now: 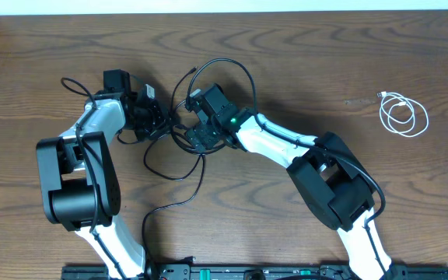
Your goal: Untangle cables
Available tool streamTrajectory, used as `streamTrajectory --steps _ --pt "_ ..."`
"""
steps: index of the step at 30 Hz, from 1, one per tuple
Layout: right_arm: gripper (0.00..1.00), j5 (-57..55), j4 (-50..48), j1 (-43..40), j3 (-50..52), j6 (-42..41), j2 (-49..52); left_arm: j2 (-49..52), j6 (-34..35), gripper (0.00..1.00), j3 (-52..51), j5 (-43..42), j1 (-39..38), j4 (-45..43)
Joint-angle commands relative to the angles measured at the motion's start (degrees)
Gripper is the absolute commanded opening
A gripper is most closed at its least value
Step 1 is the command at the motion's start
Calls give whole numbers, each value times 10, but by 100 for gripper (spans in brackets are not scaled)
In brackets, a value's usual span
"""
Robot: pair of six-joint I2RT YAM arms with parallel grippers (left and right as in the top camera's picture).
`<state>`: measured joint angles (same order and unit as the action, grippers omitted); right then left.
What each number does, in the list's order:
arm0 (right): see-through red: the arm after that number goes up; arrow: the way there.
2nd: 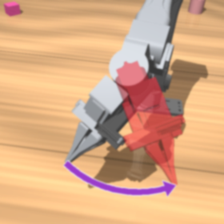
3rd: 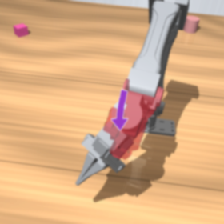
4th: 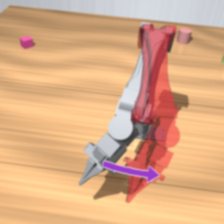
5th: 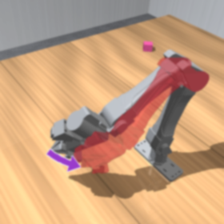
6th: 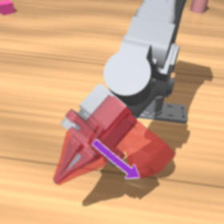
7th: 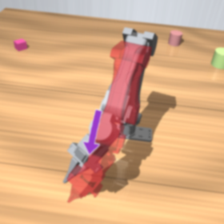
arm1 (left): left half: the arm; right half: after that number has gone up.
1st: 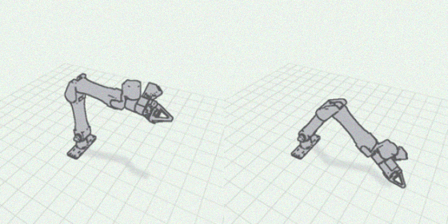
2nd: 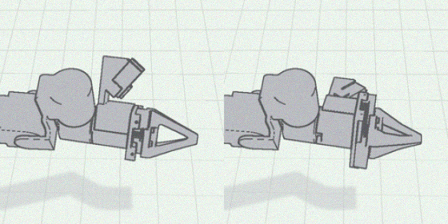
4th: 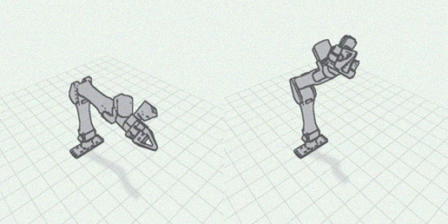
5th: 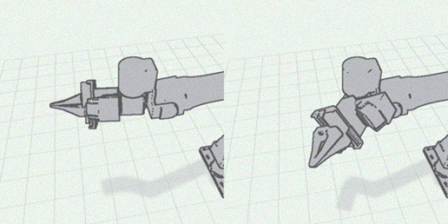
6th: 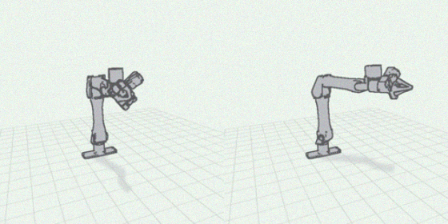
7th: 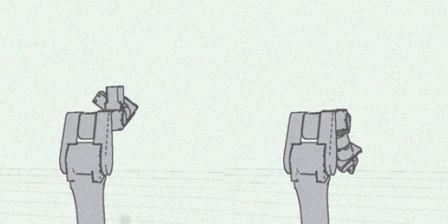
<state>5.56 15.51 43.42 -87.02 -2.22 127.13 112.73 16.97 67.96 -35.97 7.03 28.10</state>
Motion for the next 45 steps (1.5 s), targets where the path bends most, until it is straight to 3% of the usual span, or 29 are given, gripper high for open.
streamTrajectory --steps 1,3,14,20,22,26,28,36,45 --pt "99 6 1 6 -1 2 22 6 -1 19 -2 5 2 1" --pt "99 5 1 6 -1 2 22 6 -1 8 -2 5 2 5" --pt "99 5 -3 5 -1 2 22 6 -1 8 -2 5 2 18" --pt "97 -36 -64 4 -1 2 23 6 -1 8 -2 5 2 18" --pt "84 -37 -90 4 -1 2 23 6 -1 8 -2 5 2 18" --pt "47 -39 -144 4 -1 2 23 6 -1 8 -2 5 2 18" --pt "4 -40 -192 4 -1 16 25 6 -1 8 -2 5 2 17" --pt "1 -39 -203 2 -1 91 35 6 -1 8 -2 5 2 16" --pt "1 -8 -202 2 -1 94 46 6 -2 8 -2 2 2 16"
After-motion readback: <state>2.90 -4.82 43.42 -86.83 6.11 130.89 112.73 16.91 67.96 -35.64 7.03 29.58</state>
